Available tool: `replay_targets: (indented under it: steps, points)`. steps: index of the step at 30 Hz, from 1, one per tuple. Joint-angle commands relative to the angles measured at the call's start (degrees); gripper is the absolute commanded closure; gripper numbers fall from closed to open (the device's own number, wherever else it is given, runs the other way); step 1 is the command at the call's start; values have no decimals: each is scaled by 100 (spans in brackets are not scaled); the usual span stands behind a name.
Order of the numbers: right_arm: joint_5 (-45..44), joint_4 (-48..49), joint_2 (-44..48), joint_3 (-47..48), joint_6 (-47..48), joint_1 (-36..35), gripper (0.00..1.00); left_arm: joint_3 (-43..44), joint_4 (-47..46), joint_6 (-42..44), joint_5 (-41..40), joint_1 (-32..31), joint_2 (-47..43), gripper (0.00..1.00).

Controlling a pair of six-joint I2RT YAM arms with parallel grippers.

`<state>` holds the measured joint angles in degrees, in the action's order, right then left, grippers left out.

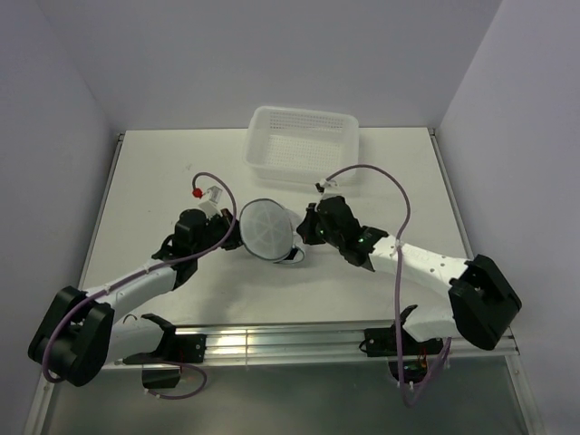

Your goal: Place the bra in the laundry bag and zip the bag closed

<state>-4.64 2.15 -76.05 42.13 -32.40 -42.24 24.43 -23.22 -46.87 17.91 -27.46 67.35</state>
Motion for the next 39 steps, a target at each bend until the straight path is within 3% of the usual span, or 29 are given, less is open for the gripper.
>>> replay_targets:
  steps: [1, 10, 15, 17, 18, 19, 24, 28, 31, 33, 37, 39]
  points:
    - [-405, 119, 616, -213, -143, 40, 100, 484, 422, 337, -673, 126, -152, 100]
    - [-784, 277, 1584, -934, -363, 321, 100, 907, 1056, 267, -956, 461, -143, 100]
    - [-398, 558, 1288, -1067, -574, 392, 100, 1020, 1416, 240, -816, 742, -223, 99]
    - [-152, 863, 1059, -1066, -793, 392, 100, 1178, 1635, 275, -667, 742, -205, 74]
    - [93, 979, 988, -1066, -881, 392, 100, 1187, 1689, 266, -640, 742, -248, 47]
    - [130, 1032, 926, -1049, -1047, 401, 100, 1170, 1742, 275, -631, 742, -327, 38]
    - [-185, 1156, 943, -1040, -1496, 436, 100, 1126, 2785, 363, -929, 742, -1135, 15]
    - [-134, 1314, 970, -1023, -1891, 489, 100, 1039, 3517, 250, -860, 673, -1768, 15]
    - [-81, 1655, 759, -1066, -2094, 515, 100, 627, 3509, -452, -1235, -125, -2462, 19]
    - [-80, 1814, 732, -1110, -2191, 524, 100, 301, 3116, -1188, -1623, -975, -2656, 21]
    - [-107, 2078, 863, -1329, -2402, 515, 100, -437, 1079, -2071, -1738, -1603, -2412, 22]
    - [-159, 2079, 943, -1391, -2420, 515, 100, -447, 829, -2220, -1765, -1946, -1973, 21]
